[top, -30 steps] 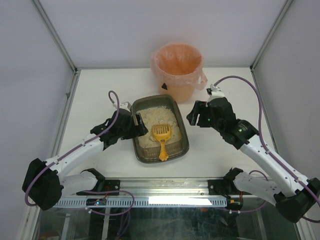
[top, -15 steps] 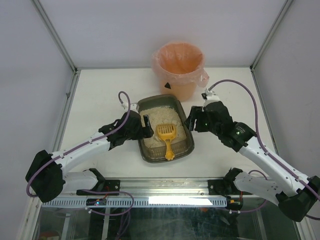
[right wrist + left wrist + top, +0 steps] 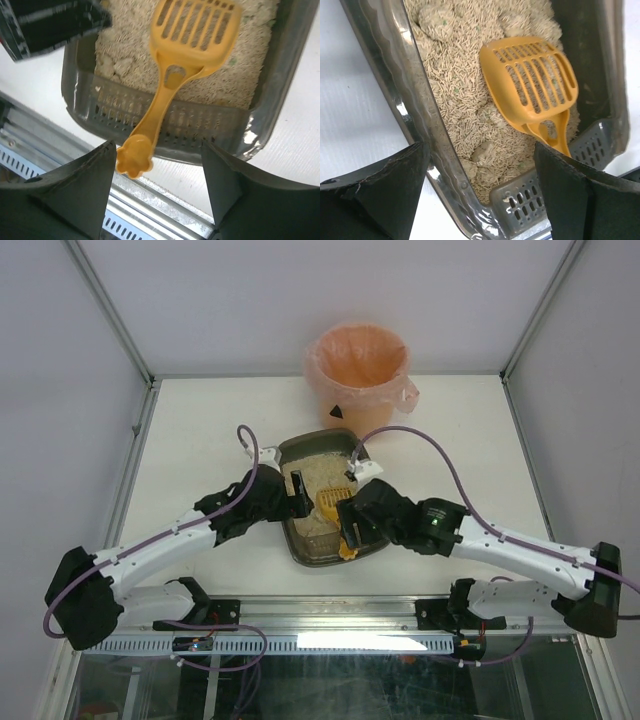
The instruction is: Clean the litter box
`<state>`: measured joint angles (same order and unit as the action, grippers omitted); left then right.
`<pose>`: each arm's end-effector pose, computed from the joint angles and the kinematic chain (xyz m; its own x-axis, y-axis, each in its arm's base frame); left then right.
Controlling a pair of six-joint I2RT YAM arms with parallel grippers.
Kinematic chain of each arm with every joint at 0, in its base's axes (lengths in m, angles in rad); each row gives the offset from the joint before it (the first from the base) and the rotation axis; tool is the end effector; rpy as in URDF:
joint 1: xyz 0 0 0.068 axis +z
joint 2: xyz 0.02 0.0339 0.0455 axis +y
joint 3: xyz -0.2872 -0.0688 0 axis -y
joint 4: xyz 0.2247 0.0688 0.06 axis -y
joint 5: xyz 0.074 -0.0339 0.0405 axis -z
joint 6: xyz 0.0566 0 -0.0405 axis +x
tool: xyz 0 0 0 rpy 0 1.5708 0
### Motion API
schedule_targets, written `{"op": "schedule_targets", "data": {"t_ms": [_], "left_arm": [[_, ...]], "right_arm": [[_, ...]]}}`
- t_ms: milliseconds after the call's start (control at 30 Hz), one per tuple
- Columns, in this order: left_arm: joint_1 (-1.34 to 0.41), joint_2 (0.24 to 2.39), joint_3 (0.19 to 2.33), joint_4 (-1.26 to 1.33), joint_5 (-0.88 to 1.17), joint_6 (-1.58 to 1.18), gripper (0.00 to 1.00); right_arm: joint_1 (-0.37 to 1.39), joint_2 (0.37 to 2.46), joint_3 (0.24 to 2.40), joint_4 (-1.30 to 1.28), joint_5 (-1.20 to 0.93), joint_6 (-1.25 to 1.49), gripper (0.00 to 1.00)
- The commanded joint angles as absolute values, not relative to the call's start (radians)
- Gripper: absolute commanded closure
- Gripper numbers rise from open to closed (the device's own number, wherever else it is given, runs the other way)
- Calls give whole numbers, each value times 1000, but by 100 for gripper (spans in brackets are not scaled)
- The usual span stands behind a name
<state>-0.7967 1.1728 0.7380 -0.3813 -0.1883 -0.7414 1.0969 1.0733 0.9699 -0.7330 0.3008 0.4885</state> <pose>0.1659 -0.1546 0.2436 -0.7894 -0.1415 -0.5973 0.1080 0.9259 -0.3621 0.1055 0.1689 0.3073 -0.6554 -0.2957 -0.6950 -0.5115 0.8508 0.1203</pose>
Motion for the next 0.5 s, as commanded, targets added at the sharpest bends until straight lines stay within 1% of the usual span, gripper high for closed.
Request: {"op": "schedule_targets", "data": {"t_ms": [0, 167, 467], "left_arm": [[-812, 1055, 757, -376, -295, -756, 11], [-812, 992, 758, -419, -356, -746, 7], [-811, 971, 758, -465, -403, -746, 6]], "right_arm": [[1208, 1128, 1037, -753, 401, 533, 28], [1291, 1241, 1072, -769, 419, 508, 26], [1401, 1383, 1166, -884, 540, 444, 27]]}}
